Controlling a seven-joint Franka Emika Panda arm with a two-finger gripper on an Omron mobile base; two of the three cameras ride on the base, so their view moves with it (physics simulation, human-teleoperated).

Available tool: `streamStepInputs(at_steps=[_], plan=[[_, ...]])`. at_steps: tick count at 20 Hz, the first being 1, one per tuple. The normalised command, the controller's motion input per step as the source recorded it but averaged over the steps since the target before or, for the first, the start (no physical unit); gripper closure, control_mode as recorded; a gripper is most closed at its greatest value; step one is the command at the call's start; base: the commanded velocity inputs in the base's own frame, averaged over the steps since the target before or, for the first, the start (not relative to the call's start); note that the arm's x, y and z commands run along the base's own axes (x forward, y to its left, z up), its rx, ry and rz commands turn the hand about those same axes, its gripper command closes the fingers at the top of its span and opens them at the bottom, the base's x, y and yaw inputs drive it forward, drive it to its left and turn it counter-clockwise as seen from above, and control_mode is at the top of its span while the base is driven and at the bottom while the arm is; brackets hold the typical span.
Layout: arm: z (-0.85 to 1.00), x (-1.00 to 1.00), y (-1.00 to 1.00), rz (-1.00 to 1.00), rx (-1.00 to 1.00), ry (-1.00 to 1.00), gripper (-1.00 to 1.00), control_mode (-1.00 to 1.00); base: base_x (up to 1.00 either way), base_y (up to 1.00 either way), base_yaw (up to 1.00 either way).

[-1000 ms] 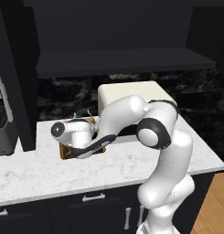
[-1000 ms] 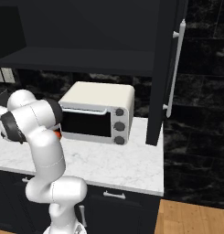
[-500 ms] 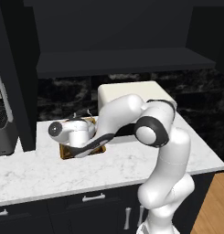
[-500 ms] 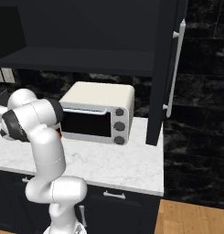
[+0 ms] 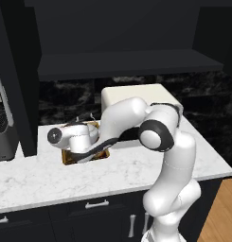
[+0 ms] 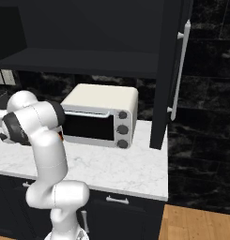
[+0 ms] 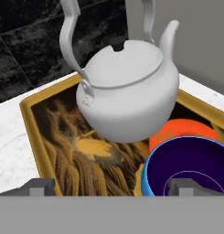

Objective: Pick the kettle from the counter and place it on the tray. Then pick the mug from the cabinet and place it on the tray. Then close the cabinet doors.

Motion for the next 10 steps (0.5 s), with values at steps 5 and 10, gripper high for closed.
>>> streamStepInputs(at_steps=[5,10], plan=[[-0.04,-0.22,0.0,-0.06,0.0,-0.08,-1.0,-1.0,0.0,0.0,0.0],[0.15,-0.08,-0.02,-0.03,0.04,-0.04,-1.0,-1.0,0.0,0.0,0.0]])
